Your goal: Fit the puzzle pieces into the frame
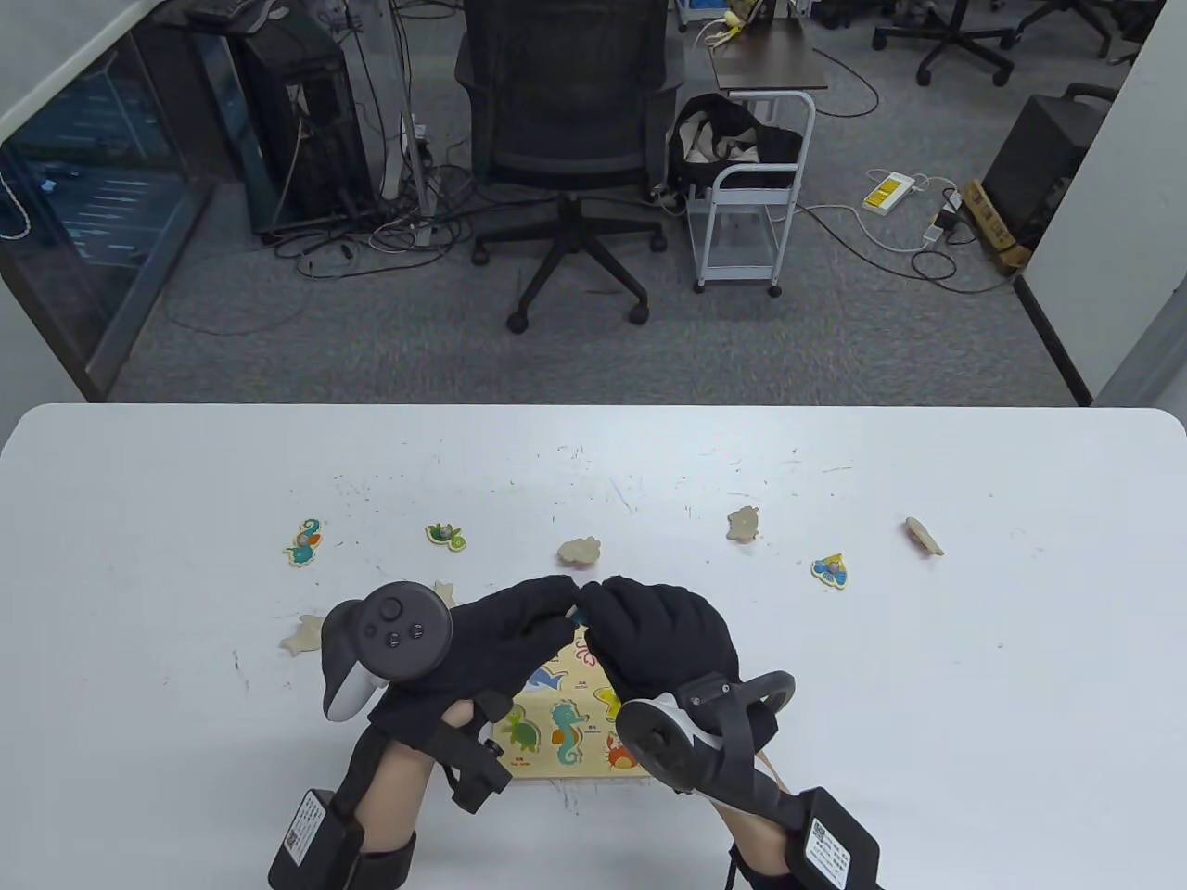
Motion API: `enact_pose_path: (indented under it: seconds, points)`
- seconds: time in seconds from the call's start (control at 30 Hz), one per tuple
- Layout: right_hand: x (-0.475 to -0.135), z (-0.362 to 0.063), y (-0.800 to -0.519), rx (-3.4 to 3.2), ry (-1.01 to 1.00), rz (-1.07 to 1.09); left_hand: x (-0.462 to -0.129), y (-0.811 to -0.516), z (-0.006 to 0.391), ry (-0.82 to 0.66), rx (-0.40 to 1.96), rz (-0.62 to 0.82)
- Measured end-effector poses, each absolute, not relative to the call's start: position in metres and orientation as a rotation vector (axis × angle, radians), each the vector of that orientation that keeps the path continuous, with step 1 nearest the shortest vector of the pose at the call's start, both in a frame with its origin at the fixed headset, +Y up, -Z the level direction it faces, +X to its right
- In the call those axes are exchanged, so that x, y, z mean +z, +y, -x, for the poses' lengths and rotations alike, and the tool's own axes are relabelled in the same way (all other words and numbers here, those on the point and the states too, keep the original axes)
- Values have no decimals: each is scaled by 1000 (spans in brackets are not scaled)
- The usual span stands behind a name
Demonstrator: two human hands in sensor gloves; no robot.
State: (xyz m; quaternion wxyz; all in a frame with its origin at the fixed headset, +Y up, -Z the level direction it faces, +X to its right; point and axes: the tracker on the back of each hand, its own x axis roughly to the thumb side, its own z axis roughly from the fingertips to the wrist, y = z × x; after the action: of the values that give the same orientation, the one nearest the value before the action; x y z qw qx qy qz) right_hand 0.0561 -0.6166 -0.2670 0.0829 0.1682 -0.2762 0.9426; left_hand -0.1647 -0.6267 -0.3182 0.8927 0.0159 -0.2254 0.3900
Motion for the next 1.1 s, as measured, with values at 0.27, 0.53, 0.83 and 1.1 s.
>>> enact_pose_path:
  seconds: [0.27,0.53,0.83,1.1]
  points:
    - [-284,-61,-623,2917,-661,-430,-317,-622,189,-278,499,-268]
    - [-303,-77,-635,3076,-500,-306,-314,-621,200,-161,298,-377]
    - [-332,-98,-669,3214,-74,-189,-318,-626,203,-58,148,-336]
    - [-347,-103,-716,3296,185,-158,-321,-629,204,-50,169,-308]
